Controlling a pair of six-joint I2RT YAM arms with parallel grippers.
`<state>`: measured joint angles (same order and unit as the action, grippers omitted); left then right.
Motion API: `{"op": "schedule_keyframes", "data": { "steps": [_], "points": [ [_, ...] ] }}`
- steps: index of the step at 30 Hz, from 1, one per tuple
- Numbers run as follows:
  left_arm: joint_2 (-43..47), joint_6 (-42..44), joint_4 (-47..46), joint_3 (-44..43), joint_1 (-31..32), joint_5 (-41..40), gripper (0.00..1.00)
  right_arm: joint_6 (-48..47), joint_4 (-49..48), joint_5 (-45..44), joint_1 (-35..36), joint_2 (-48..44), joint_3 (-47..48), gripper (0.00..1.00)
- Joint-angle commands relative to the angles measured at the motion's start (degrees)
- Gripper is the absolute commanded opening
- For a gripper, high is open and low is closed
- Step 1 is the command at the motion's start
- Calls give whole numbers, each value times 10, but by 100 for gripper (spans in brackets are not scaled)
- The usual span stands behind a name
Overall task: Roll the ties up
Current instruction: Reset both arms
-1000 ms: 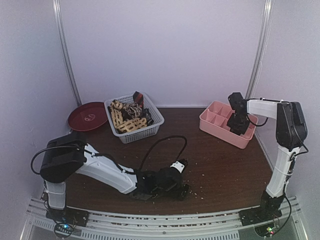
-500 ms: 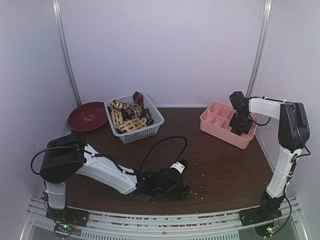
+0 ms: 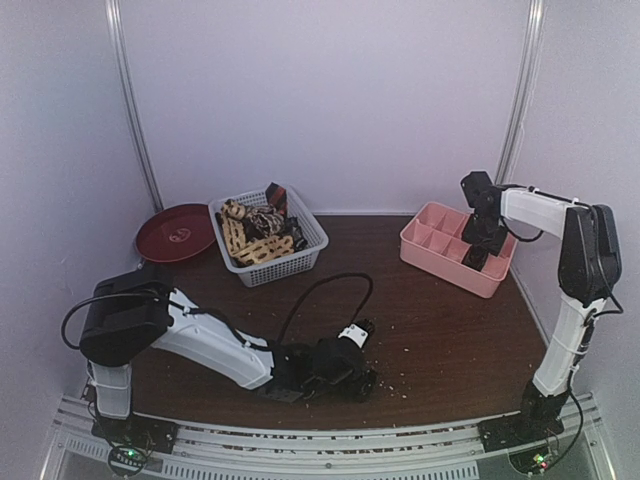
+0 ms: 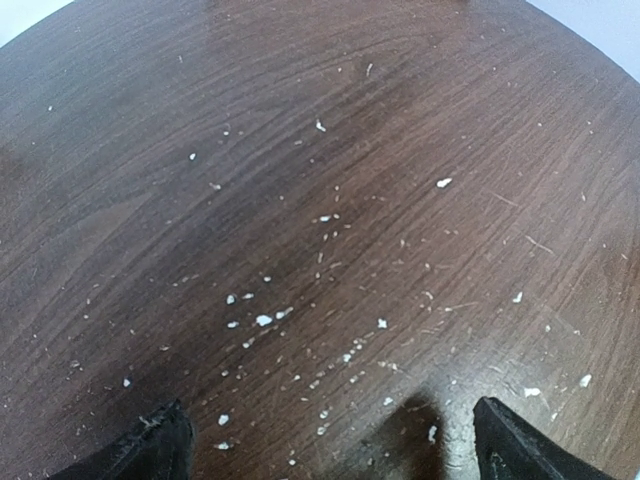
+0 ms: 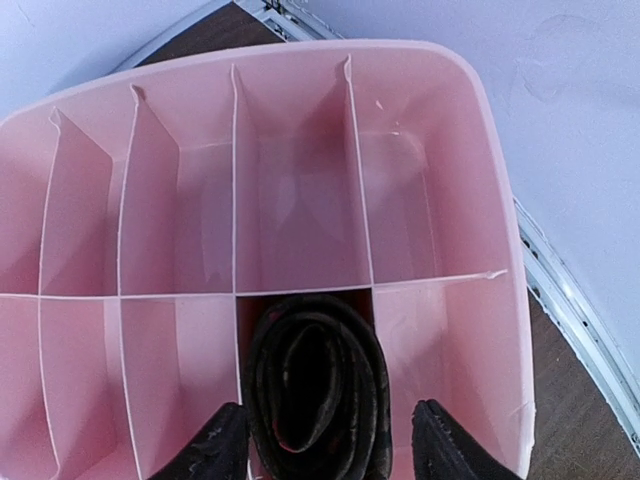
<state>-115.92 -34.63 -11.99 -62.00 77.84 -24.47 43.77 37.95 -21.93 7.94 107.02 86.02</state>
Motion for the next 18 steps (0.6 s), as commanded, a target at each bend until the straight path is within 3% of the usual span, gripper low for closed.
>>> {"op": "schedule_keyframes", "data": {
  "steps": [1,18],
  "points": [
    [17,-5,-17,5,3,-12,98,-13,-34,-35,-5,-19,0,54],
    [4,1,1,-10,3,-22,98,-50,-100,-28,-28,5,-44,23]
  ]
}}
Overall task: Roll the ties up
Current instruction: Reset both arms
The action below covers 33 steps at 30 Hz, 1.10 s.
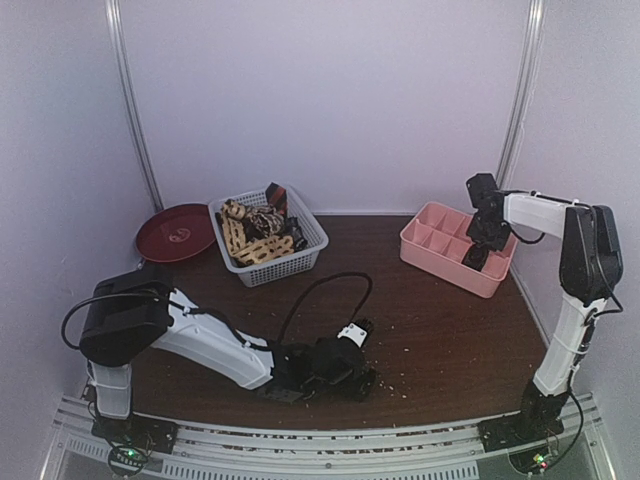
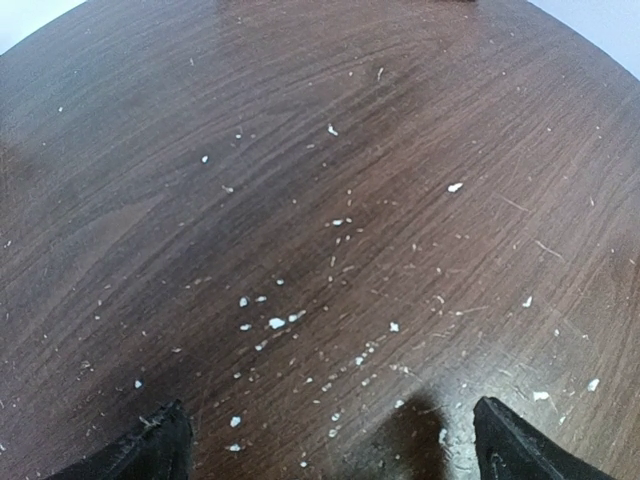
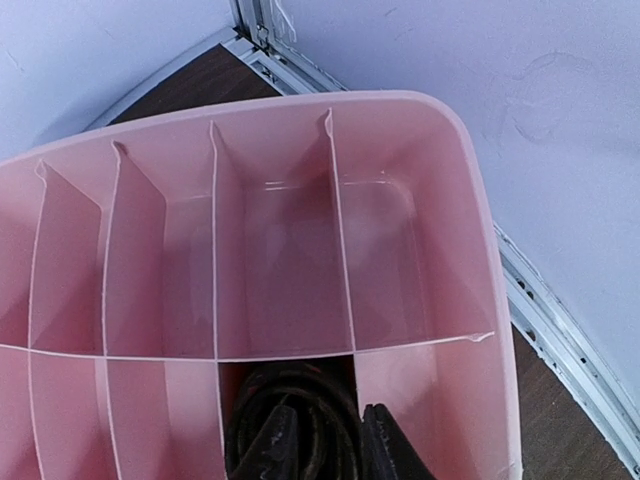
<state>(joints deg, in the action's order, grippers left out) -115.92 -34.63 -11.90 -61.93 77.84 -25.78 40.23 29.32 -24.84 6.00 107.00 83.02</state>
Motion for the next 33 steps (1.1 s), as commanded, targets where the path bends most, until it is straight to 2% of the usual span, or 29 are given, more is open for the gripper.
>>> {"op": "schedule_keyframes", "data": {
  "steps": [1,11,18,27,33],
  "points": [
    [3,1,1,-12,3,-9,98,-14,-14,3,-11,7,-14,23],
    [-7,1,7,-20,3,-9,98,-30,-55,48,-27,23,-34,21],
    [-12,2,9,-25,3,-11,98,-34,-65,60,-29,38,-40,13],
    [-15,4,18,-32,3,-14,98,-32,-62,57,-31,53,-40,13],
    [-7,12,40,-46,3,-28,98,-32,-42,64,-31,32,-20,17]
  ]
}}
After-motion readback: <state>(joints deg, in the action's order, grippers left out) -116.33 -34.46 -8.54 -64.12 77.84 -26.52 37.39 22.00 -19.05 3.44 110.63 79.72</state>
